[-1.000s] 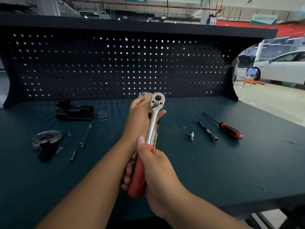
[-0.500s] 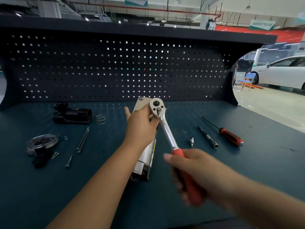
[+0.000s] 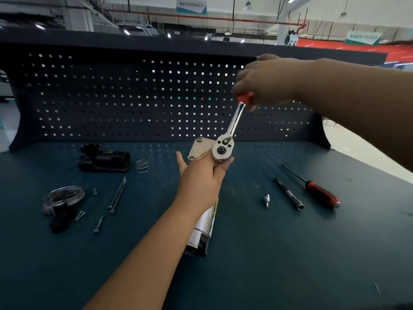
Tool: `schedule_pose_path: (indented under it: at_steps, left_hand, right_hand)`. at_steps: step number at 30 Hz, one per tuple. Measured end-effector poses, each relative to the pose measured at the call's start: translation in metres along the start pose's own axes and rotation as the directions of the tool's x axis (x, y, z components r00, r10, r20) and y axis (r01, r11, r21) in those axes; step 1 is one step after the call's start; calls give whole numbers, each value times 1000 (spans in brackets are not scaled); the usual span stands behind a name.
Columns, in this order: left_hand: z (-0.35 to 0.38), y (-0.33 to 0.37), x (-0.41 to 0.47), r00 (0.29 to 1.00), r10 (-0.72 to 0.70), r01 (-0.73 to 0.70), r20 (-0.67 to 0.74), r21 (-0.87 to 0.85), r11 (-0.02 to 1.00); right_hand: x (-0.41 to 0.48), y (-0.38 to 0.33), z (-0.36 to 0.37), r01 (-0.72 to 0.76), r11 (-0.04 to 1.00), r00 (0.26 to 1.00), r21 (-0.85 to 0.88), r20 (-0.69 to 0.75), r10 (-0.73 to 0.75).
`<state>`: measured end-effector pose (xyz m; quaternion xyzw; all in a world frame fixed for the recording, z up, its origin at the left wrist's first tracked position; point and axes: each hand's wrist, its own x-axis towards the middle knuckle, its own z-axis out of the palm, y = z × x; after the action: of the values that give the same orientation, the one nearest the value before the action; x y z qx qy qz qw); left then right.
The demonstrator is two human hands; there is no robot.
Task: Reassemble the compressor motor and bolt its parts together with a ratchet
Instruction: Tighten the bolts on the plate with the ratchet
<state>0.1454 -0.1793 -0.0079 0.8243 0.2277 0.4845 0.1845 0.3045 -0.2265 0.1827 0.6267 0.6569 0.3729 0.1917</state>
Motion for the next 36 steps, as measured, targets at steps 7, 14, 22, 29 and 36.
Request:
schedule_pose_path:
  at_steps: [7,14,22,29,36]
  left_hand:
    - [6,3,0,999,42,-42,4,16,999]
    - [17,16,-5,978,200,-203,57,58,977]
    - [0,1,2,999,11,-8,46,-68,998]
    - [-16,-3,6,980,-65,81,187,-75,994]
    - [-17,-9,7,980,-104,121,173,-91,989]
  right_hand:
    - [-45,9,17,98,990,995,97,-27,-96]
    - [-102,10,49,42,991,996,129,-82,-32]
    - [-120,-37,42,-198,943,970,266,-87,228]
    - [-142,-94,49,-549,666,813,505,139,565]
    - [-143,-133,41,-621,609,740,493,113,663]
